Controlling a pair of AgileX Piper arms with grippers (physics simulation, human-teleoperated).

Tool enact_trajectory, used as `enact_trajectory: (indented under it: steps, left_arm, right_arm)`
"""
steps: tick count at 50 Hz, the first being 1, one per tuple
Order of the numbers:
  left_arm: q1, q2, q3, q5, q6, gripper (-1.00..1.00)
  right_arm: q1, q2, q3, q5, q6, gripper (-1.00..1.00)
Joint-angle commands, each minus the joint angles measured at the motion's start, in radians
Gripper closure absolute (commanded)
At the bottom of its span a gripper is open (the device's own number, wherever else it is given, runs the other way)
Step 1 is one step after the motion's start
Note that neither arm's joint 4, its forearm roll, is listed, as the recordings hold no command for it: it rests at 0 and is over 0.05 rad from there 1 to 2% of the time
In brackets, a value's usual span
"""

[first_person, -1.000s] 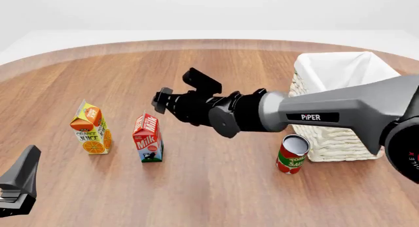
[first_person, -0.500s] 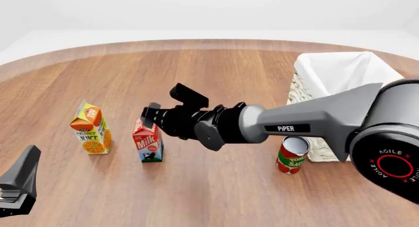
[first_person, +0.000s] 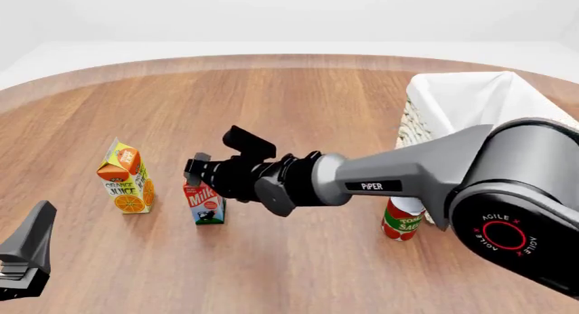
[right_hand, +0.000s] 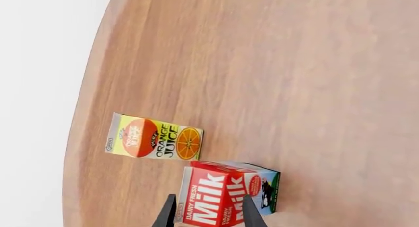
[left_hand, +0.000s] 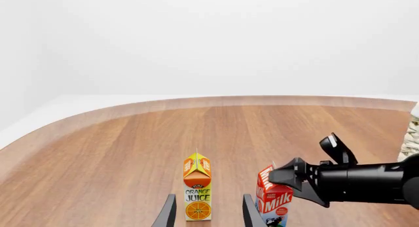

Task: Pick the milk and place it in the basket.

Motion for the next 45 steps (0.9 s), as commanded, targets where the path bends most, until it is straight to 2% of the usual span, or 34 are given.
enact_trajectory:
  steps: [1,10,11,19,29,30,34,35,36,45]
  left_arm:
    - [0.0,0.0,0.0,0.0,0.0,-1.0]
    - [0.0,0.0,0.0,0.0,0.0,-1.0]
    - [0.0,0.0,0.0,0.0,0.0,-1.0]
    - [0.0,0.0,0.0,0.0,0.0,-1.0]
    - [0.0,0.0,0.0,0.0,0.0,-1.0]
    - [0.0,0.0,0.0,0.0,0.0,-1.0]
    - [0.0,0.0,0.0,0.0,0.0,-1.0]
    - [0.0,0.0,0.0,0.0,0.0,-1.0]
    - [0.0,0.0,0.0,0.0,0.0,-1.0]
    - [0.0,0.0,0.0,0.0,0.0,-1.0]
  right_arm:
    - [0.014,0.029,-0.019,0.001,0.009,-1.0]
    - [0.029,0.049,-0.013,-0.019,0.023,-1.0]
    - [0.027,0.052,-0.009,-0.023,0.029,1.0]
    - [0.037,0.04,0.01,-0.044,0.031,1.0]
    - [0.011,-0.044,0.008,0.0,-0.098,1.0]
    - [0.009,-0.053,0.017,-0.004,-0.093,1.0]
    - [0.0,-0.095,0.024,0.007,-0.148,1.0]
    - [-0.006,-0.103,0.032,0.005,-0.141,1.0]
    - [-0.014,-0.12,0.033,0.011,-0.169,1.0]
    - [-0.04,-0.202,0.098,-0.021,-0.186,1.0]
